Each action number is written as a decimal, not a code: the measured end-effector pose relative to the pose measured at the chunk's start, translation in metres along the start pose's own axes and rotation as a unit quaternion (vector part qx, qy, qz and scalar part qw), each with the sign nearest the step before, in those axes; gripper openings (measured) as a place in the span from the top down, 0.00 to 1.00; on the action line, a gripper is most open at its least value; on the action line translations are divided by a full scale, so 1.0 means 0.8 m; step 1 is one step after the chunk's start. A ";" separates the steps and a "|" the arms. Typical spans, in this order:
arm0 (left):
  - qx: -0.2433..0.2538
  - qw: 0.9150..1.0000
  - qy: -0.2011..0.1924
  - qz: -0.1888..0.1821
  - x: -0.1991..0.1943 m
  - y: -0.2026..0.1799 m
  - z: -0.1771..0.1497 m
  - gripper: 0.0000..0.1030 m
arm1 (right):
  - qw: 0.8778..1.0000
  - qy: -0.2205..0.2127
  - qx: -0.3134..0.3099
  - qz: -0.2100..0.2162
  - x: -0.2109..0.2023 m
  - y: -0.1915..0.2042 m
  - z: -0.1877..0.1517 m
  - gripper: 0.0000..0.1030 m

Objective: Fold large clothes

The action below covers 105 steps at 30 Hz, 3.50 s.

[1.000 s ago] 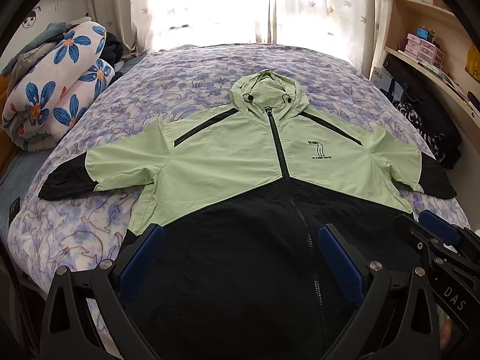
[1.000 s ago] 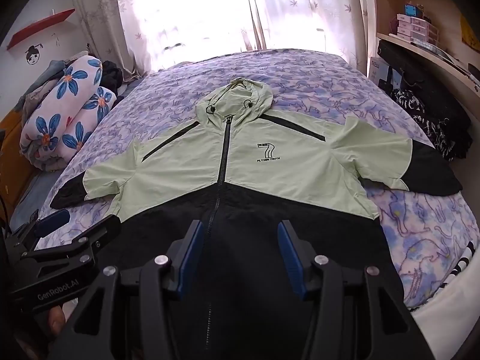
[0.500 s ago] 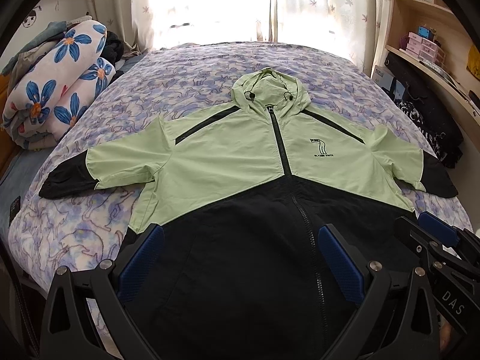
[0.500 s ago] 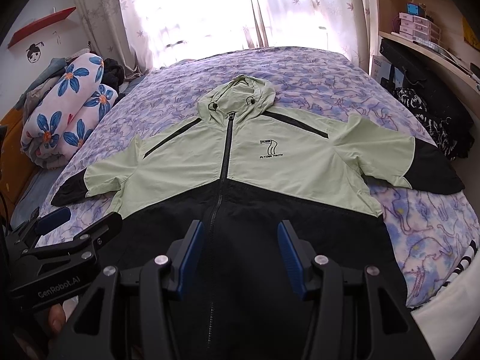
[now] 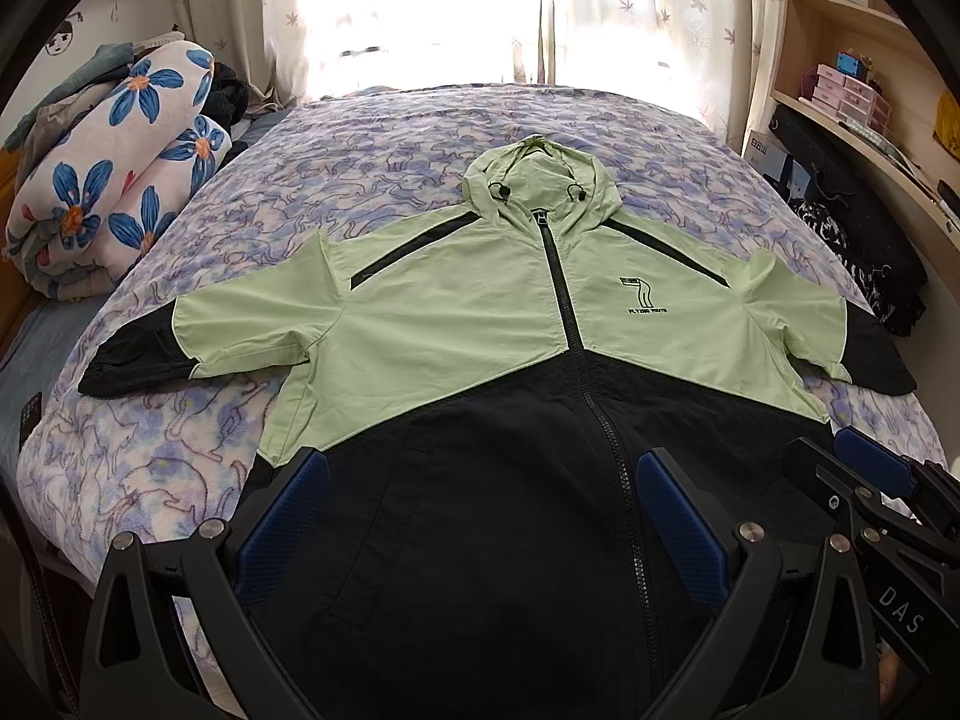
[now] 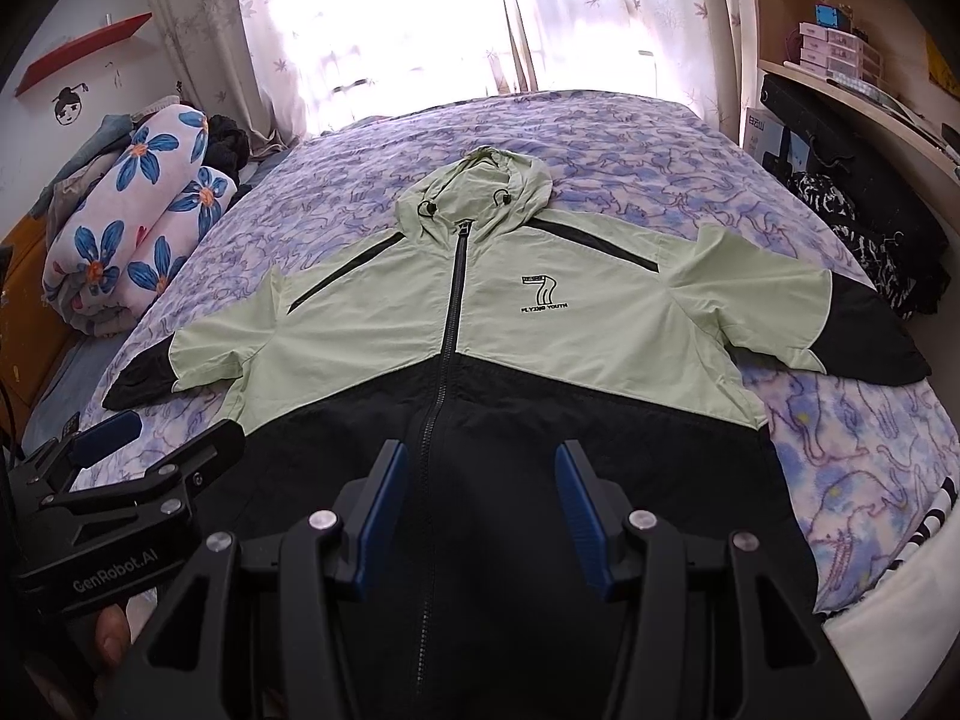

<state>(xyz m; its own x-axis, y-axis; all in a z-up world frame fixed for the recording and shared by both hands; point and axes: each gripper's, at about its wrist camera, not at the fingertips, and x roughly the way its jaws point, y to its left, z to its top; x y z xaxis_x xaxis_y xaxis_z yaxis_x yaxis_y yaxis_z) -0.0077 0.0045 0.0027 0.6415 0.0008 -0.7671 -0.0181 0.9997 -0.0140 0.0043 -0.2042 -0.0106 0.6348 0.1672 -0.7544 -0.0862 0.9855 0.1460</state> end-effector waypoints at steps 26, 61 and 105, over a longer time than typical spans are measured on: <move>0.000 1.000 0.003 0.001 0.000 -0.002 0.001 0.01 | 1.000 0.002 -0.003 0.002 0.000 0.010 -0.004 0.50; 0.052 0.998 -0.012 0.027 -0.019 -0.034 0.013 0.01 | 0.999 -0.023 -0.026 -0.016 -0.030 0.010 0.010 0.50; 0.181 0.973 -0.145 -0.004 0.061 -0.311 0.185 0.01 | 0.985 -0.022 0.145 -0.090 -0.025 -0.308 0.163 0.50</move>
<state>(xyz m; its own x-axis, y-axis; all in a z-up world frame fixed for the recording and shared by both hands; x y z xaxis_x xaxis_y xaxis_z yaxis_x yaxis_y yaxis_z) 0.1415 -0.2407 0.0638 0.8304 -0.0529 -0.5546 0.2250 0.9426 0.2469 0.1125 -0.4539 0.0521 0.6536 -0.0180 -0.7566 0.2501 0.9487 0.1935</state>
